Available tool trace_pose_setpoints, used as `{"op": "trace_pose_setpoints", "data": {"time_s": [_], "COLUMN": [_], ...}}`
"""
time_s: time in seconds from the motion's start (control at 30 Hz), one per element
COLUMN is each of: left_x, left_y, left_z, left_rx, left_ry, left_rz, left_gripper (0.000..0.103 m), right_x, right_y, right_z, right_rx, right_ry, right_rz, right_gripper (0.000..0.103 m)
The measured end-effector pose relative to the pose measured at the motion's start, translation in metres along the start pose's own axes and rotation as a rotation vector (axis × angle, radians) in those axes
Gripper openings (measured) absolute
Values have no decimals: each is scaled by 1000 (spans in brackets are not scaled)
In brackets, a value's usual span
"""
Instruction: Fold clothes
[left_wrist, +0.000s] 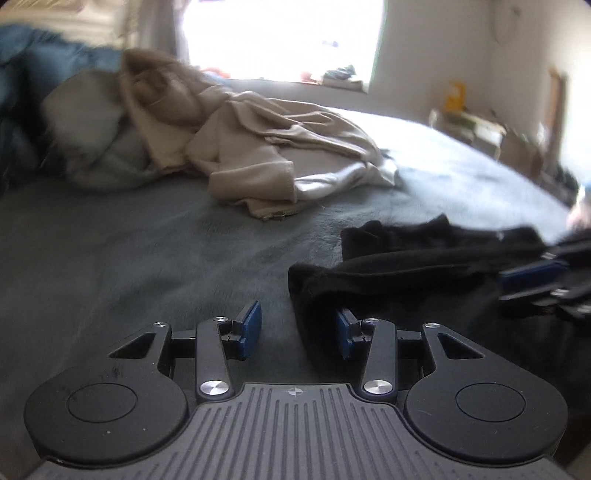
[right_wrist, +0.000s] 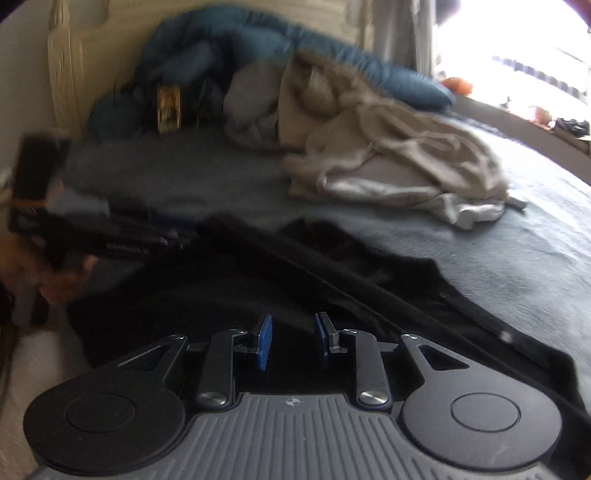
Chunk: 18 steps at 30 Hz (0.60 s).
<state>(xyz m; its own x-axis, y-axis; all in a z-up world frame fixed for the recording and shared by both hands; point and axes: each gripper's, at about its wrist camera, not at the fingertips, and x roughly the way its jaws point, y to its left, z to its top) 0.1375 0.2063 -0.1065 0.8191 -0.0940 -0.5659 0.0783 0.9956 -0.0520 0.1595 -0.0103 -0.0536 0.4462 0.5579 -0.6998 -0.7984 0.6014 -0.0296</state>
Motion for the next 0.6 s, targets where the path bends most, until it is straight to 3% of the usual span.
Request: {"op": "trace_pose_setpoints", "data": {"time_s": [0.13, 0.23, 0.33, 0.43, 0.5, 0.6], "left_x": [18, 34, 50, 62, 65, 63], "left_y": [1, 13, 29, 52, 70, 85], "left_z": [10, 20, 28, 30, 26, 19], "left_rx": [73, 16, -112, -324, -482, -605], "left_ry": [-6, -5, 14, 7, -4, -18], "left_rz": [-20, -60, -111, -173, -232, -308], "left_gripper": [45, 46, 49, 49, 49, 49], "right_x": [28, 39, 52, 61, 59, 43], "right_y": [-12, -30, -51, -81, -98, -113], "right_z": [11, 22, 30, 34, 34, 32], "right_rx": [-11, 56, 154, 328, 447, 525], "right_ry": [28, 4, -15, -55, -86, -123], "right_rz": [0, 0, -5, 31, 31, 8], "right_gripper": [24, 24, 24, 24, 24, 27]}}
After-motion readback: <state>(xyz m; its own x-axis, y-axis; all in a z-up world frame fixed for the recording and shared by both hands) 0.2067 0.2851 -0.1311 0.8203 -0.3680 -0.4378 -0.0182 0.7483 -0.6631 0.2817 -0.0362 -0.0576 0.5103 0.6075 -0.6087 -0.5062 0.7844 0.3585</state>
